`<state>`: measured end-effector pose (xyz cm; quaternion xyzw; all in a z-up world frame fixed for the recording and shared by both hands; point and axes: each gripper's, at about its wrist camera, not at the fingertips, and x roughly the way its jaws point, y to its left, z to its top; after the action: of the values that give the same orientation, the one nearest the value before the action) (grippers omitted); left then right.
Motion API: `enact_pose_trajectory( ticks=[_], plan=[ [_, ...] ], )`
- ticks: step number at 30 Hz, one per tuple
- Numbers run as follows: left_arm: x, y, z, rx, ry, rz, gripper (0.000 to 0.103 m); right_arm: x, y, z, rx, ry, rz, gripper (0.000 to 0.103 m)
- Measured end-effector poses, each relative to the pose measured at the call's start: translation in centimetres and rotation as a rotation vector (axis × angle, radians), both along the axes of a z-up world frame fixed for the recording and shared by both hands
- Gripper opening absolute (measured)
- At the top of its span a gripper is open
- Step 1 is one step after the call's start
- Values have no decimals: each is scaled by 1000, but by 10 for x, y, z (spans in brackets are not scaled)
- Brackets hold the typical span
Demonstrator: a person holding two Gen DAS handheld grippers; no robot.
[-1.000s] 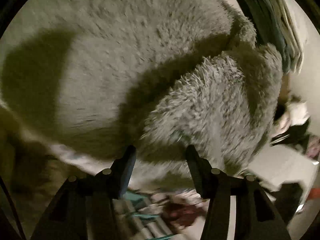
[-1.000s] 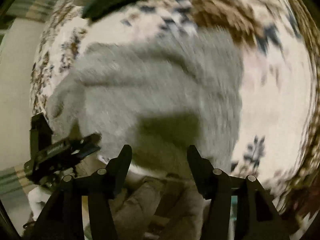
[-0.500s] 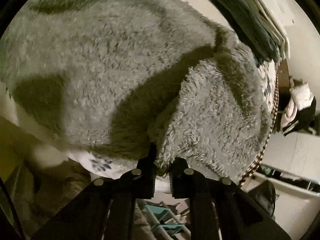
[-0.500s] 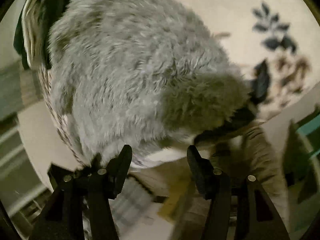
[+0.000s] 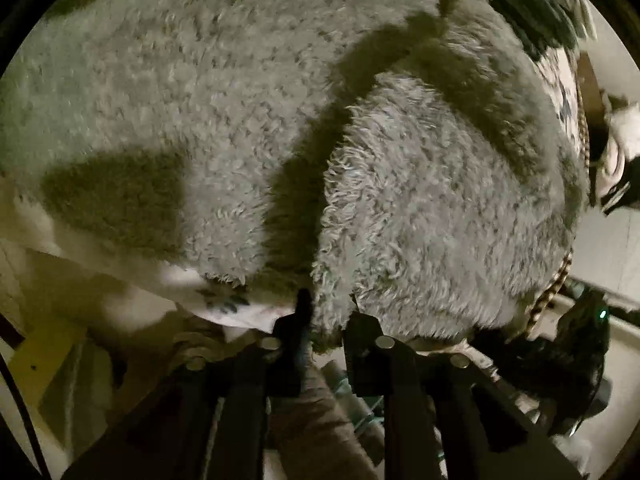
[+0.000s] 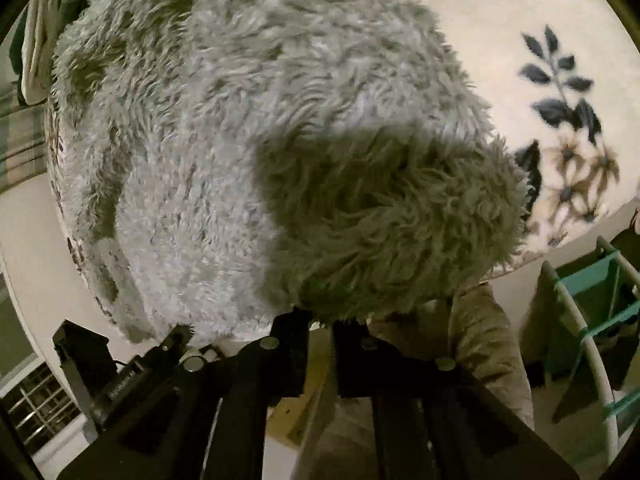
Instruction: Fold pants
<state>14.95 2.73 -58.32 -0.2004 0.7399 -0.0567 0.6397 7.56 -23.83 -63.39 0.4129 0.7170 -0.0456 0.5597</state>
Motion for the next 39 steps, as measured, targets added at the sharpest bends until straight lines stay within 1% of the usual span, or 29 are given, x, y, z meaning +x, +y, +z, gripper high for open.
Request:
enact_pose_trajectory(
  ticks=[1, 2, 3, 4, 5, 6, 9, 10, 12, 14, 16, 17, 19, 21, 23, 24, 25, 26, 27, 29, 33, 37, 39],
  plan=[
    [3, -2, 9, 11, -16, -16, 26, 3, -5, 3, -3, 1, 12, 47],
    [7, -4, 17, 20, -34, -29, 32, 5, -6, 13, -16, -19, 30, 65],
    [12, -6, 29, 39, -71, -52, 36, 7, -8, 24, -30, -47, 46, 70],
    [17, -8, 39, 60, -97, -70, 51, 9, -8, 37, -55, -72, 71, 73],
    [23, -10, 48, 80, -124, -85, 69, 13, -12, 46, -74, -80, 86, 73],
    [31, -12, 61, 88, -162, -91, 74, 15, -12, 60, -102, -95, 108, 73],
    [57, -16, 87, 78, -254, -100, 80, 26, -24, 87, -146, -125, 121, 73],
    [67, -21, 91, 74, -276, -117, 85, 30, -35, 95, -154, -132, 123, 73],
    [89, -26, 85, 66, -300, -141, 86, 46, -50, 100, -173, -154, 122, 73],
    [111, -34, 75, 59, -302, -159, 86, 70, -71, 103, -193, -170, 107, 73],
    [131, -49, 58, 106, -321, -184, 86, 94, -92, 104, -216, -185, 88, 73],
    [135, -56, 53, 126, -341, -189, 86, 108, -95, 105, -233, -191, 90, 73],
    [146, -61, 47, 172, -394, -194, 86, 129, -90, 105, -287, -216, 122, 73],
    [151, -57, 44, 214, -409, -187, 87, 150, -81, 107, -367, -225, 191, 74],
    [155, -53, 43, 234, -405, -162, 93, 163, -70, 107, -402, -234, 234, 87],
    [154, -50, 45, 246, -408, -148, 93, 170, -58, 107, -420, -245, 251, 87],
    [153, -47, 47, 257, -413, -142, 93, 177, -48, 109, -441, -259, 268, 89],
    [150, -44, 51, 264, -417, -134, 94, 172, -48, 111, -451, -270, 279, 94],
    [145, -37, 55, 268, -422, -116, 94, 176, -39, 114, -467, -287, 302, 96],
    [135, -24, 60, 272, -420, -86, 95, 178, -20, 119, -500, -302, 340, 96],
    [108, 10, 64, 276, -403, -12, 95, 185, 23, 131, -527, -344, 416, 98],
    [77, 65, 62, 258, -356, 116, 95, 180, 64, 141, -510, -377, 456, 98],
    [57, 100, 59, 245, -324, 224, 95, 177, 85, 139, -497, -379, 481, 98]
  ],
)
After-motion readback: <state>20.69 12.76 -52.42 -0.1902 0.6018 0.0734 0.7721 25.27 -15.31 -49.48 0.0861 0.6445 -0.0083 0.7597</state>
